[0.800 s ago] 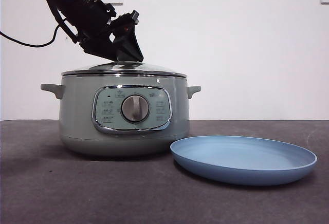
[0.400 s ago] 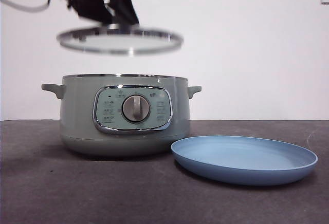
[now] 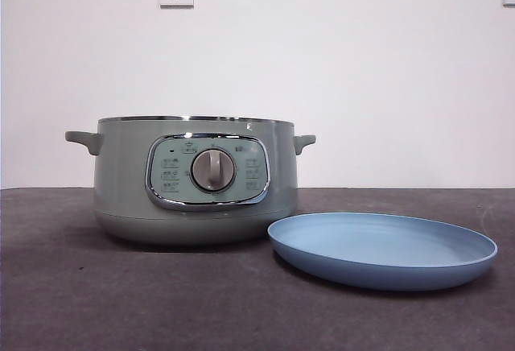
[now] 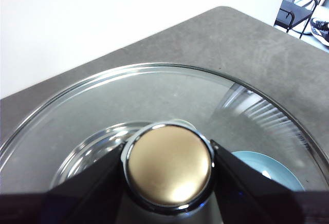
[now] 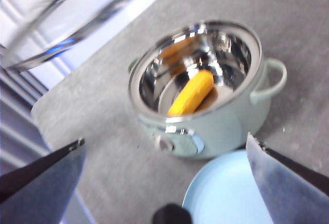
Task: Take the corn out from the steamer,put the corn on the plate,close the lid
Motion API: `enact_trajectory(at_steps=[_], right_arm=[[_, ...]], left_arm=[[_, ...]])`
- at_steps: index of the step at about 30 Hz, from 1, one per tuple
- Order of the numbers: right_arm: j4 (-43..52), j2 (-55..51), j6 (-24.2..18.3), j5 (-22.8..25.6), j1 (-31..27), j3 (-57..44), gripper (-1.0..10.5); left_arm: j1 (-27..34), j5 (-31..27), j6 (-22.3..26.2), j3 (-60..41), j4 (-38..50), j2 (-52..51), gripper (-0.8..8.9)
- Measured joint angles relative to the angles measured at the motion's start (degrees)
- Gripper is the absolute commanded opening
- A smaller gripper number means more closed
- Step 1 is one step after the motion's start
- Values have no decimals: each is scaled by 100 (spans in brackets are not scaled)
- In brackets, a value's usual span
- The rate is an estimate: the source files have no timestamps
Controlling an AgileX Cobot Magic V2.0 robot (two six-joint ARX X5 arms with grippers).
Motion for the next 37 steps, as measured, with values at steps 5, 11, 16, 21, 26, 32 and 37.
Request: enact_trajectory(at_steps=[5,11,16,21,26,32,37], right_arm=[[457,564,385,483,540,85,595],[426,1703,656,1263,1303,933,594],[48,2769,739,1845,1810,2212,593],[-575,4017,734,2365,2179,3735,593],[-1012,5147,654,2968,2463,4983,590],[-977,6485,538,3587,2721,5637,589],[-964,7066,538,3858,2754,5637,557]], left_arm=[[0,-363,2,0,-614,-940,-8],[2,-472,48,0,-1687,-1781,-8],[4,-708,48,0,-2249,-2253,-8],[4,-887,44,0,-2603,-2789,-8],[4,-988,39,0,-2964,-3195,-8],[4,-986,39,0,-3246,-3327,-8],[4,-981,39,0,-3316,-3324,-8]])
